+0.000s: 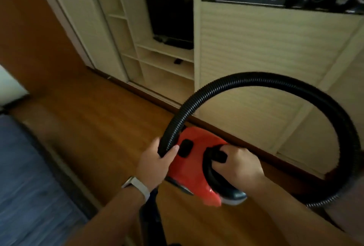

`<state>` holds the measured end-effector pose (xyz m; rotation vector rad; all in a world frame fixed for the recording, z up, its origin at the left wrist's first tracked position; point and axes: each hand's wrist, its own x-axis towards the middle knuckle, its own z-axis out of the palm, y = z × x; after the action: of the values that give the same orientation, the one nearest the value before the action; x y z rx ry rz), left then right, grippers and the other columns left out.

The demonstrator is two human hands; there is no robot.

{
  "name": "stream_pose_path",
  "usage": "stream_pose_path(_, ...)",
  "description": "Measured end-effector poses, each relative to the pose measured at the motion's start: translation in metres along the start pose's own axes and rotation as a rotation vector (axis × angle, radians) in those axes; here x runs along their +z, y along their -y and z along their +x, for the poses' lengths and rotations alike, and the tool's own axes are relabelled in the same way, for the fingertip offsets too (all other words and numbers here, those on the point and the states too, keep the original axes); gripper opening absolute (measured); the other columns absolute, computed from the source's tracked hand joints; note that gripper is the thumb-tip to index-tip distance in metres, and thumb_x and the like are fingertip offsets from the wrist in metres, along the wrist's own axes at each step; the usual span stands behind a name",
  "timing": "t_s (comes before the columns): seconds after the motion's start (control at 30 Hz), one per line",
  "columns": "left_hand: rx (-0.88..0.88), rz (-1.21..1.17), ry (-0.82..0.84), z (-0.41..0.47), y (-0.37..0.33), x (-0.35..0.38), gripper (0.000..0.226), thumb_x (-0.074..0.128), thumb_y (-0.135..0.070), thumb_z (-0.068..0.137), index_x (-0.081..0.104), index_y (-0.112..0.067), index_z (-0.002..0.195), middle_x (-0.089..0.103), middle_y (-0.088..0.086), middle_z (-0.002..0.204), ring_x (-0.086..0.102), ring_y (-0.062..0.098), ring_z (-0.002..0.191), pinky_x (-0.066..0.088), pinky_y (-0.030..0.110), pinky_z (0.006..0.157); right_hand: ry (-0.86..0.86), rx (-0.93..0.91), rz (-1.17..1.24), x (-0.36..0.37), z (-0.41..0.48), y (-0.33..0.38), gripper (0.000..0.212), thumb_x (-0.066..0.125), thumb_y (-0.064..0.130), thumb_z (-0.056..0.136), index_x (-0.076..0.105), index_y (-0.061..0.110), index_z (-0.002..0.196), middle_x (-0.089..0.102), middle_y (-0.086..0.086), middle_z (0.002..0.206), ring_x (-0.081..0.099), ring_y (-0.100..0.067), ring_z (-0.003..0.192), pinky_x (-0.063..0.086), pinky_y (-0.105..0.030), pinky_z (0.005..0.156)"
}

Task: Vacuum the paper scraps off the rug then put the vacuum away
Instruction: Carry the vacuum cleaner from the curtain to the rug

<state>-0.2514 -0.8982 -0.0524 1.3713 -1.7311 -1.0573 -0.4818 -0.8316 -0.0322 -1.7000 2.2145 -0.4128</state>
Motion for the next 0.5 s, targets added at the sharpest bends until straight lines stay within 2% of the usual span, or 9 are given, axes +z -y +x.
stream_pose_path(0.07,-0.006,0.003,-0.030,0.025,0.006,-0.006,0.011,0.066,-0.052,0.090,0.057,-0.053,0.096,0.066,-0.017,0.083,0.065,0.007,0.073,0.053,0.022,0.057,0.014,-0.035,0.004,0.000,0.036,0.006,0.021,0.057,0.051,0.086,0.057,0.032,0.077,0.061,0.012,0.066,0.060,-0.003,0.059,0.058,-0.027,0.058)
stream_pose_path(0.17,-0.047,-0.004,-0.075,0.066,0.021,-0.016,0.012,0.066,-0.053,0.089,0.056,-0.058,0.095,0.064,-0.020,0.077,0.064,0.005,0.067,0.048,0.016,0.053,0.049,-0.081,0.007,0.009,0.088,0.020,0.023,0.059,0.053,0.083,0.054,0.033,0.074,0.059,0.012,0.065,0.058,-0.001,0.058,0.056,-0.025,0.056)
stream_pose_path(0.33,-0.106,-0.056,-0.128,0.162,0.052,-0.036,0.015,0.066,-0.052,0.089,0.056,-0.058,0.099,0.065,-0.022,0.078,0.064,0.002,0.066,0.047,0.017,0.052,0.105,-0.118,0.012,0.030,0.188,0.052,0.022,0.059,0.055,0.080,0.054,0.036,0.071,0.058,0.014,0.065,0.056,0.000,0.058,0.041,-0.018,0.048)
stream_pose_path(0.4,-0.121,-0.077,-0.113,0.204,0.064,-0.049,0.017,0.066,-0.053,0.089,0.056,-0.058,0.101,0.066,-0.022,0.082,0.065,0.002,0.068,0.048,0.017,0.054,0.112,-0.118,0.008,0.036,0.231,0.069,0.022,0.061,0.053,0.081,0.058,0.033,0.074,0.058,0.014,0.067,0.054,0.000,0.058,0.038,-0.017,0.047)
stream_pose_path(0.5,-0.160,-0.138,-0.090,0.265,0.077,-0.071,0.018,0.067,-0.053,0.089,0.058,-0.053,0.105,0.065,-0.021,0.077,0.063,0.002,0.061,0.047,0.017,0.052,0.099,-0.102,-0.016,0.043,0.290,0.097,0.026,0.063,0.052,0.083,0.065,0.026,0.085,0.056,0.016,0.067,0.049,0.004,0.055,0.032,-0.011,0.044)
